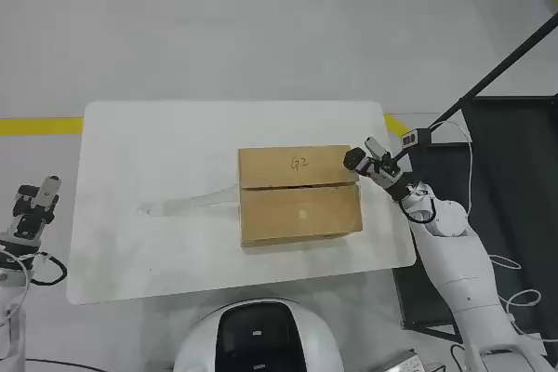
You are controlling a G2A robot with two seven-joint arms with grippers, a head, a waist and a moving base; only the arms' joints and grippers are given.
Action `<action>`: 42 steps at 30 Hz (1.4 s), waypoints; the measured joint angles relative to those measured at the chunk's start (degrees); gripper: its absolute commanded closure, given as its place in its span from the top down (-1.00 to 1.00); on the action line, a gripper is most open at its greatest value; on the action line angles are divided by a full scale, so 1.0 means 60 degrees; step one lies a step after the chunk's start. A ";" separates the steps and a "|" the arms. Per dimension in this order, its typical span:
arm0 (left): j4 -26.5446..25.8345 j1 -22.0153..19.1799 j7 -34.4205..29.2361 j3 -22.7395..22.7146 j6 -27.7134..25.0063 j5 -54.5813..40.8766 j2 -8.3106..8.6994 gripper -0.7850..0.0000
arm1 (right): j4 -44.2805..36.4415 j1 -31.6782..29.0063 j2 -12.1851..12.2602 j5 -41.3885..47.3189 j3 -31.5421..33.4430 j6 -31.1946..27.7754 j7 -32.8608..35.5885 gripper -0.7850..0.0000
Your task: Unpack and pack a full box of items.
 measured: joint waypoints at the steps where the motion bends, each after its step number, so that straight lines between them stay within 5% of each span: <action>1: 0.0000 0.0000 0.0000 0.0000 0.0000 0.0000 0.0000 1.00 | 0.0000 0.0000 0.0000 0.0000 0.0000 0.0000 0.0000 1.00; 14: -0.0011 -0.0333 -0.0510 0.0431 -0.0031 0.0059 0.0029 1.00 | -0.0283 -0.0090 0.0015 0.0155 0.0045 0.0246 0.0143 1.00; 25: 0.1964 -0.2942 -0.3319 0.2625 -0.0907 -0.1084 0.0169 1.00 | 0.0158 -0.0135 0.0325 0.0052 0.0882 -0.0498 0.3048 1.00; 34: 0.3557 -0.4937 -0.5188 0.4603 -0.1306 -0.2630 0.0099 1.00 | 0.0613 -0.0146 0.0572 -0.1089 0.1057 -0.0898 0.3592 1.00; 42: 0.4334 -0.5679 -0.5666 0.5379 -0.1203 -0.3082 0.0050 1.00 | 0.0360 -0.0221 0.0919 -0.1497 0.0859 -0.0709 0.3782 1.00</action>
